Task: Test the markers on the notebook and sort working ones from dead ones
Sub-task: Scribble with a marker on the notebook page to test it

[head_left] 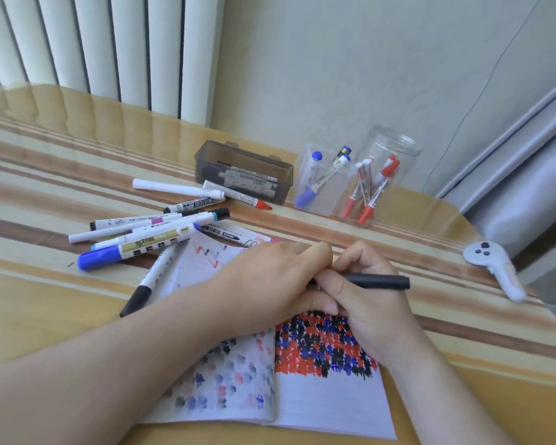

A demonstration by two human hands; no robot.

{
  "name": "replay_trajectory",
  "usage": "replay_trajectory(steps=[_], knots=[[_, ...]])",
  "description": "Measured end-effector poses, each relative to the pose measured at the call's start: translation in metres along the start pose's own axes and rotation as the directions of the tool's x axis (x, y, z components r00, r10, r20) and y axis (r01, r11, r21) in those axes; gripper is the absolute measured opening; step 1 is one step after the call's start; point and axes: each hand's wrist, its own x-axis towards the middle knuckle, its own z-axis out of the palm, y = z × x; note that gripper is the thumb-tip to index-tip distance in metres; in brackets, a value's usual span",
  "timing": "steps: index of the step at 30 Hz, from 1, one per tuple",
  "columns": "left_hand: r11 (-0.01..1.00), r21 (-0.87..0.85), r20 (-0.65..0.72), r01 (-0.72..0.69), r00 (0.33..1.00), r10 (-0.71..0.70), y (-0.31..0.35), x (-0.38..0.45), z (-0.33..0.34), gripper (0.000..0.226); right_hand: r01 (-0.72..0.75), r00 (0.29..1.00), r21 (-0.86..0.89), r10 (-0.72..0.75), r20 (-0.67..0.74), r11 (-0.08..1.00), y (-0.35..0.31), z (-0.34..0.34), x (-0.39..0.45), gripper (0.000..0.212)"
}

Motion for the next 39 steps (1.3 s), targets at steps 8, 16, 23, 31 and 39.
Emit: replay_trajectory(steps=[8, 16, 23, 31, 39], knots=[[0.979, -0.177, 0.119, 0.095, 0.99, -0.075, 0.015, 0.002, -0.002, 0.038, 0.031, 0.989, 0.046, -0.038, 0.143, 0.998, 0.002, -0.011, -0.003, 0.037], [0.95, -0.206, 0.223, 0.236, 0.956, -0.19, 0.007, 0.002, -0.007, 0.063, 0.085, 0.995, 0.075, -0.088, 0.036, 0.994, -0.014, -0.029, -0.007, 0.018], [0.987, -0.117, 0.33, 0.108, 0.942, -0.064, 0.002, -0.001, -0.003, 0.026, -0.16, 0.981, -0.128, 0.172, 0.093, 0.979, -0.042, -0.038, -0.053, 0.036], [0.992, -0.108, 0.364, 0.065, 0.931, -0.022, 0.004, 0.001, 0.004, 0.023, -0.13, 0.988, -0.342, 0.095, -0.119, 0.931, -0.004, -0.014, -0.093, 0.019], [0.99, -0.117, 0.38, 0.084, 0.924, -0.034, 0.004, 0.001, 0.002, 0.024, -0.178, 0.981, -0.378, 0.132, -0.144, 0.909, -0.002, -0.007, -0.093, 0.023]])
